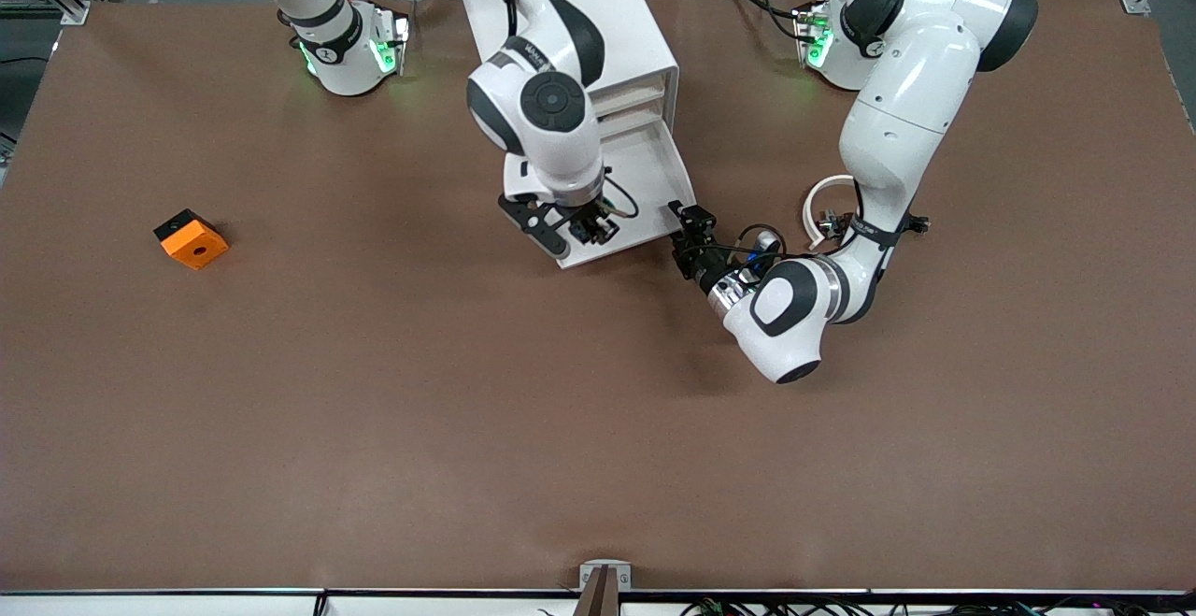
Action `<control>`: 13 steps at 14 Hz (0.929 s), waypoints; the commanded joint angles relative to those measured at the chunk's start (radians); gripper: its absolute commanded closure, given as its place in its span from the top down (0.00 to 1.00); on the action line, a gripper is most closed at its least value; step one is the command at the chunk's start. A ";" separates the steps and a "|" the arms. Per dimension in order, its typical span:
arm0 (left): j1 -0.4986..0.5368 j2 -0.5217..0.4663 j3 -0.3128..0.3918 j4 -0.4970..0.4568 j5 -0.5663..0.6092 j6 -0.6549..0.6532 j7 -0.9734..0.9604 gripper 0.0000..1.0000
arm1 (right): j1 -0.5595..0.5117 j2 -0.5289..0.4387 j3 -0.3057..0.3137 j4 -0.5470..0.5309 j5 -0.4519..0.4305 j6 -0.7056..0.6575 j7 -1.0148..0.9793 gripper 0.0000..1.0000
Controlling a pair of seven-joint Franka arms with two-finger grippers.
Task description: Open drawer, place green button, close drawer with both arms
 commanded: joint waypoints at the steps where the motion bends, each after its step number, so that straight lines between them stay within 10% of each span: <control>1: 0.002 0.004 0.000 0.016 -0.017 -0.001 0.005 1.00 | 0.052 -0.015 -0.015 -0.007 0.008 0.010 0.005 0.00; 13: 0.016 -0.131 0.014 0.084 0.100 0.011 0.350 1.00 | 0.127 0.074 -0.016 -0.007 -0.003 0.148 0.174 0.00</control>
